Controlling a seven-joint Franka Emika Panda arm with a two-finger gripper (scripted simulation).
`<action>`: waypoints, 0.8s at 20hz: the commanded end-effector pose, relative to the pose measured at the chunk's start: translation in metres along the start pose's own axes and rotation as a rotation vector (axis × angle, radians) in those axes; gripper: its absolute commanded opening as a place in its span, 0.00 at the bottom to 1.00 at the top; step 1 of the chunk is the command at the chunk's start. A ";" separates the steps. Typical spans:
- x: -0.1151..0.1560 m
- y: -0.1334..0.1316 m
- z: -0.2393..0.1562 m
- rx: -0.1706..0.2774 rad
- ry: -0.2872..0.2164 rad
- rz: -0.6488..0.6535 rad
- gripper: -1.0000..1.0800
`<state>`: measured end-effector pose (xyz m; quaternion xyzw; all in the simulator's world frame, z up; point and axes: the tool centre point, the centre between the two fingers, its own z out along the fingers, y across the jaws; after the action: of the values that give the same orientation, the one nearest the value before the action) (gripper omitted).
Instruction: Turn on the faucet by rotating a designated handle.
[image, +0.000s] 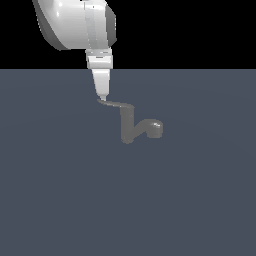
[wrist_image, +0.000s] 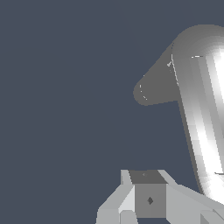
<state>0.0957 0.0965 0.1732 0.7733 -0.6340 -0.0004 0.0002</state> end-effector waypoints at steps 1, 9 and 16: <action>-0.001 0.005 0.000 0.000 0.000 0.000 0.00; -0.005 0.025 0.000 0.000 0.000 0.000 0.00; -0.008 0.043 0.000 0.001 0.000 0.000 0.00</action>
<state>0.0578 0.0957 0.1733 0.7732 -0.6341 0.0014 -0.0015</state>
